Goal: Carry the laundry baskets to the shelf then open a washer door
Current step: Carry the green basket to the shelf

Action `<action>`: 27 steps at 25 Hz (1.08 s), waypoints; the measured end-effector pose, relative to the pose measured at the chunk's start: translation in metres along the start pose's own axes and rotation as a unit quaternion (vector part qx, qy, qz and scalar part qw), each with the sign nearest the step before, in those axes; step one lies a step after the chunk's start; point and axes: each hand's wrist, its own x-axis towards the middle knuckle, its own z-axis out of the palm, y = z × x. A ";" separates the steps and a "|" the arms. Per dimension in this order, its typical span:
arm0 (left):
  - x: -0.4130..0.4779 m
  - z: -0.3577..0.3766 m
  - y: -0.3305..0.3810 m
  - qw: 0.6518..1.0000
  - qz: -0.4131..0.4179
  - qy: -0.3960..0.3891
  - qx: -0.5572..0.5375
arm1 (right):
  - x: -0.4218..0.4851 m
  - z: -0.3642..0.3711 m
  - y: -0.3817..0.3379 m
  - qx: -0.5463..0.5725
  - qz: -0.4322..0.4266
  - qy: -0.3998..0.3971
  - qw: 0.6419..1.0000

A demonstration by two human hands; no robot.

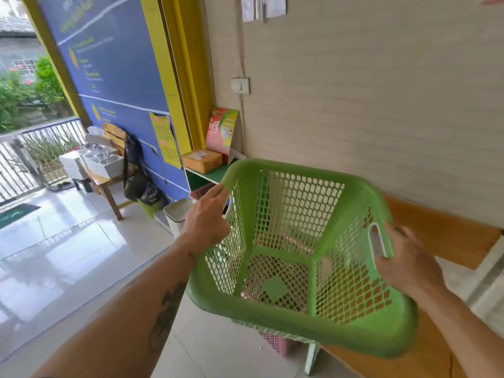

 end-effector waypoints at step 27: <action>0.217 0.479 -0.177 0.895 -0.014 -0.429 -0.122 | 0.159 0.368 -0.021 0.196 0.535 -0.177 0.802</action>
